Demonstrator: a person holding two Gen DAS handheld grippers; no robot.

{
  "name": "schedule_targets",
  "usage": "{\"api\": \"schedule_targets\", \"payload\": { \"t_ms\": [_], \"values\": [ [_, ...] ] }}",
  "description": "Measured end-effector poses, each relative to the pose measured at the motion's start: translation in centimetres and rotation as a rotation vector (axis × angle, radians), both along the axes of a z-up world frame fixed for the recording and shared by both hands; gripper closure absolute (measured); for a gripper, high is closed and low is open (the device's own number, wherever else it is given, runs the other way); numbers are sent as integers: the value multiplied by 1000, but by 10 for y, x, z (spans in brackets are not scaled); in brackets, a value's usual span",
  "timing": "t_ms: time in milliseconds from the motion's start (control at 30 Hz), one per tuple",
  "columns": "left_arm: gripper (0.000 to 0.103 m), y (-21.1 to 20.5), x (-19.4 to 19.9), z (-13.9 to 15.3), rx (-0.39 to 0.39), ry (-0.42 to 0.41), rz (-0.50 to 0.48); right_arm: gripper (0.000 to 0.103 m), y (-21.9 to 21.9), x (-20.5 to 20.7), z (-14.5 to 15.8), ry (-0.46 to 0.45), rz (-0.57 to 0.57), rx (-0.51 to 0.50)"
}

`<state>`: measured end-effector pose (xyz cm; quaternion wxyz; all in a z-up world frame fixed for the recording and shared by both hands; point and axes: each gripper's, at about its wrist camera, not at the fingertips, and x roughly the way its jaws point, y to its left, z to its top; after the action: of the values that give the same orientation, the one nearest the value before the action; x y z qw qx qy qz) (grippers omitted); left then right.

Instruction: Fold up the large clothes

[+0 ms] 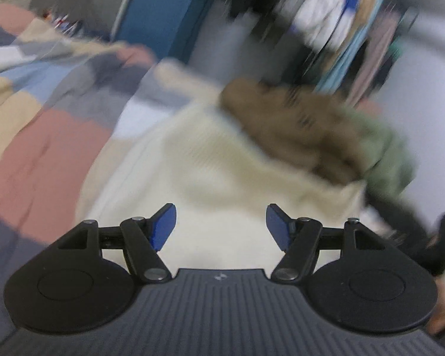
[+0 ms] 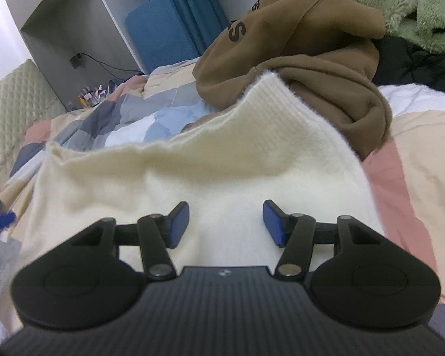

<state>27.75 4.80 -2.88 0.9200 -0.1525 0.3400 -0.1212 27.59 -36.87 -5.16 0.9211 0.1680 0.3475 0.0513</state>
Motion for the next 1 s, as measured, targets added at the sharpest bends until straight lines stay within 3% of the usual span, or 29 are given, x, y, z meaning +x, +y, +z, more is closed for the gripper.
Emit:
{"api": "schedule_targets", "payload": {
  "t_ms": [167, 267, 467, 600, 800, 1000],
  "values": [
    [31, -21, 24, -35, 212, 133, 72, 46, 6, -6, -2, -2, 2, -84],
    [31, -22, 40, -51, 209, 191, 101, 46, 14, 1, -10, 19, 20, -144],
    [31, -22, 35, -47, 189, 159, 116, 44, 24, 5, -19, 23, 21, -208],
    [31, -25, 0, -31, 122, 120, 72, 44, 23, -21, -7, 40, 4, -165],
    [31, -53, -57, -3, 105, 56, 12, 44, 34, -66, 3, 66, 43, -107],
    [31, -81, -113, 9, 59, 52, -9, 43, 34, -122, 18, 74, 59, 152]
  ]
}}
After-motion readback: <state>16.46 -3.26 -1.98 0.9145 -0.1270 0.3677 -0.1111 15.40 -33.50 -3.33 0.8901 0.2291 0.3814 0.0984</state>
